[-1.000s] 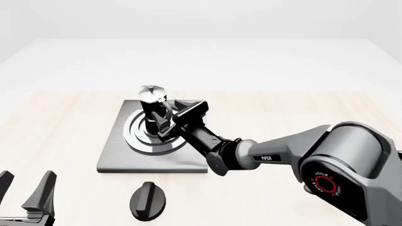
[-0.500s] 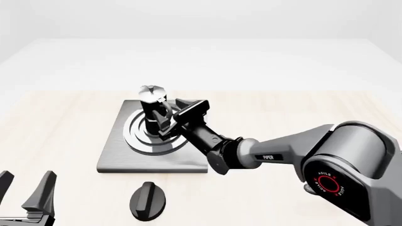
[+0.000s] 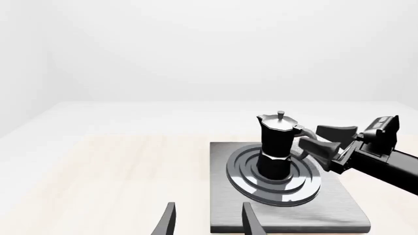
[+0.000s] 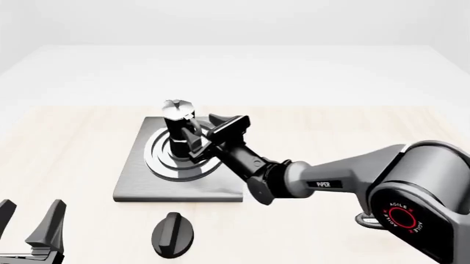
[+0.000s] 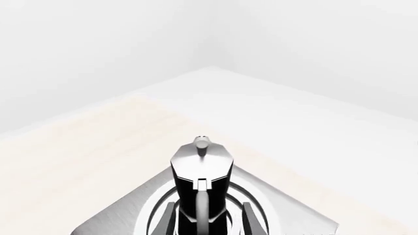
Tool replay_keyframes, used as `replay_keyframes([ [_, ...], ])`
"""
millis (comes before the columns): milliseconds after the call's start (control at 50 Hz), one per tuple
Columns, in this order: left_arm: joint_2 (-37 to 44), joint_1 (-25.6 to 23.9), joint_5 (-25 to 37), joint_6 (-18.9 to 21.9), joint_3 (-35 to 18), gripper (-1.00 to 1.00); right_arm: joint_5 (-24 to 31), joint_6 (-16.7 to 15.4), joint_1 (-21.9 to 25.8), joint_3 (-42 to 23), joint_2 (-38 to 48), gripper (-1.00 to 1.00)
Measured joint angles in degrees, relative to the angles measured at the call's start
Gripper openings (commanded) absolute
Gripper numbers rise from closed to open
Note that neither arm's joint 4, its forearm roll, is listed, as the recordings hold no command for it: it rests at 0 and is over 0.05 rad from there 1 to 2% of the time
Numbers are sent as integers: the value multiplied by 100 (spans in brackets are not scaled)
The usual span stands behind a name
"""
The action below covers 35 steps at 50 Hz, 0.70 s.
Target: Put the moka pot on the stove.
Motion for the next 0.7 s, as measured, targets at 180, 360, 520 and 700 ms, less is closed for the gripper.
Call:
replay_keyframes([
  [180,0,0,0,0,0,100,-37,-2,-26,165,-159,100],
  [360,0,0,0,0,0,100,-50,3,-36,311,-307,100],
  [520,0,0,0,0,0,100,-75,2,-47,464,-448,100],
  [700,0,0,0,0,0,100,-101,-11,-92,620,-567,100],
])
